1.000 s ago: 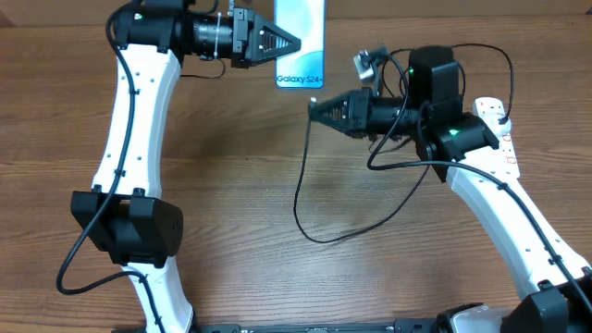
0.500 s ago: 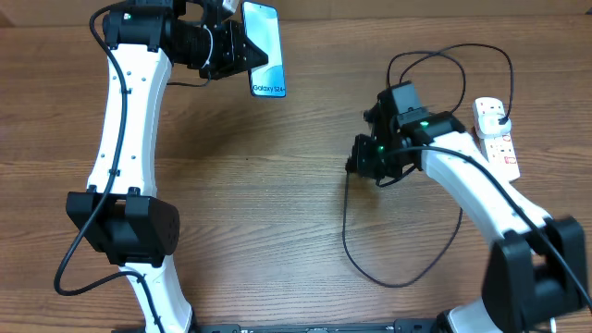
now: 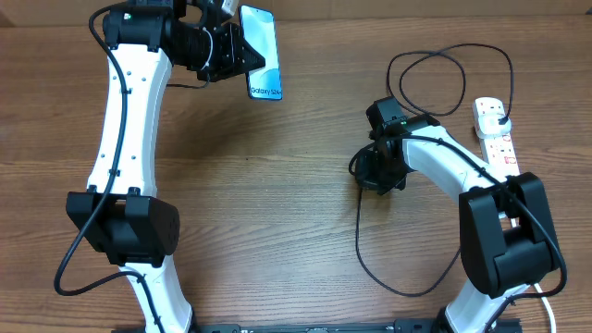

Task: Plug charger to phone and switch on socket

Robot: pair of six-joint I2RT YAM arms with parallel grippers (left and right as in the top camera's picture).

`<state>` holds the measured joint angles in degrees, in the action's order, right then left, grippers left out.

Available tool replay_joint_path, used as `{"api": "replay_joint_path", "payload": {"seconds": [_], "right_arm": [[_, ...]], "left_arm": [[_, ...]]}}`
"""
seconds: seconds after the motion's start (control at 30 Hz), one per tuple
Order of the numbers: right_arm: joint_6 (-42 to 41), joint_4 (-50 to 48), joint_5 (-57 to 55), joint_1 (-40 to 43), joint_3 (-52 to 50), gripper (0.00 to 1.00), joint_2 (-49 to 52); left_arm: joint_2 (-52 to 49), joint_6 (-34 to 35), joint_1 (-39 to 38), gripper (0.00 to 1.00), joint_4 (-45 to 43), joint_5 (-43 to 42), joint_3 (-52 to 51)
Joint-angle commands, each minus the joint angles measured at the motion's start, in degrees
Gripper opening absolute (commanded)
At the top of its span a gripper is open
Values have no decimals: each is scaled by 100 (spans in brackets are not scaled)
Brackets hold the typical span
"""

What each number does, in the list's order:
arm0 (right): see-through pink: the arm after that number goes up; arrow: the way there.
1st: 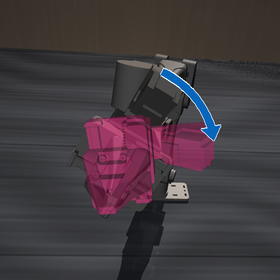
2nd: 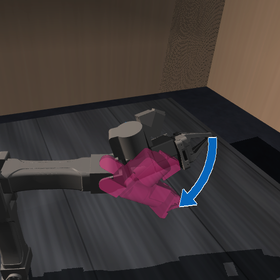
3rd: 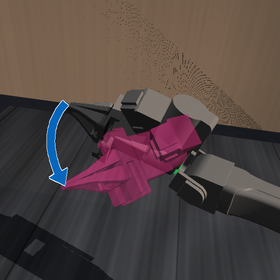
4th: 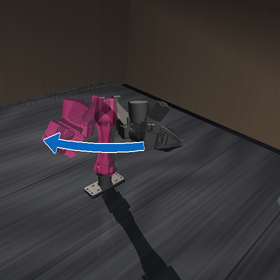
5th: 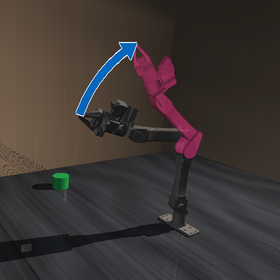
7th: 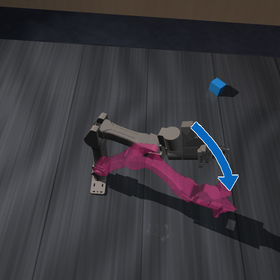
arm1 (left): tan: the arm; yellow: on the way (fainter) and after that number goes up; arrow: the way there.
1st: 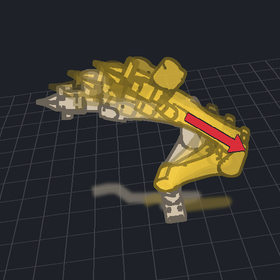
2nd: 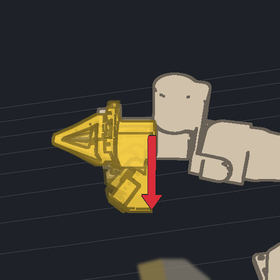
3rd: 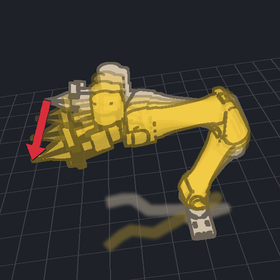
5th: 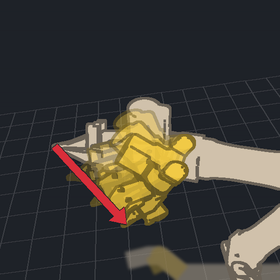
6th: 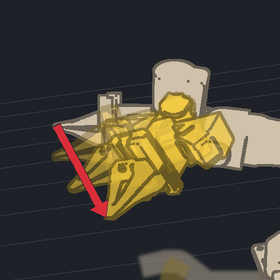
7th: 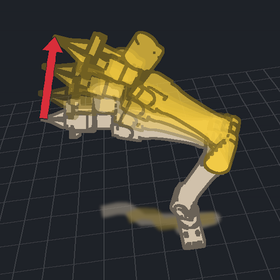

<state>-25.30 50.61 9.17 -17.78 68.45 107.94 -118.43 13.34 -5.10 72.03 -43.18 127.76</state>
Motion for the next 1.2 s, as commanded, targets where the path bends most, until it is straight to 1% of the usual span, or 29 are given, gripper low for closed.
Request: {"api": "replay_joint_path", "payload": {"seconds": [0.0, 0.07, 0.1, 0.43, 0.53, 0.83, 0.93, 1.03, 1.1, 1.13, 1.17], "right_arm": [[-63, -24, -339, -28, 4, 33, 116], [-63, -39, -337, -28, 4, 39, 195], [-66, -55, -332, -28, 4, 41, 232], [-66, -208, -205, -28, 4, 41, 310], [-136, -232, -201, -57, 4, 38, 389], [-236, -529, 4, -396, 4, 38, 837], [-367, -597, -13, -433, 9, 30, 1093], [-411, -640, -17, -404, 9, 27, 1121], [-407, -645, -37, -389, 31, 21, 1121], [-407, -645, -63, -389, 31, 15, 1121], [-407, -643, -63, -389, 31, 13, 1121]], "left_arm": [[46, -157, -26, 4, -68, -70, 52], [48, -157, -26, 4, -70, -70, 52], [48, -157, -26, 4, -66, -70, 52], [48, -155, -31, 4, -63, -72, 52], [48, -155, -33, 4, -68, -72, 52], [48, -153, -33, 4, -68, -74, 52], [48, -153, -33, 4, -48, -74, 52], [48, -155, -33, 4, -26, -74, 52], [48, -155, -33, 4, -24, -76, 52], [48, -155, -33, 4, -24, -74, 52], [46, -155, -33, 4, -24, -74, 52]]}}
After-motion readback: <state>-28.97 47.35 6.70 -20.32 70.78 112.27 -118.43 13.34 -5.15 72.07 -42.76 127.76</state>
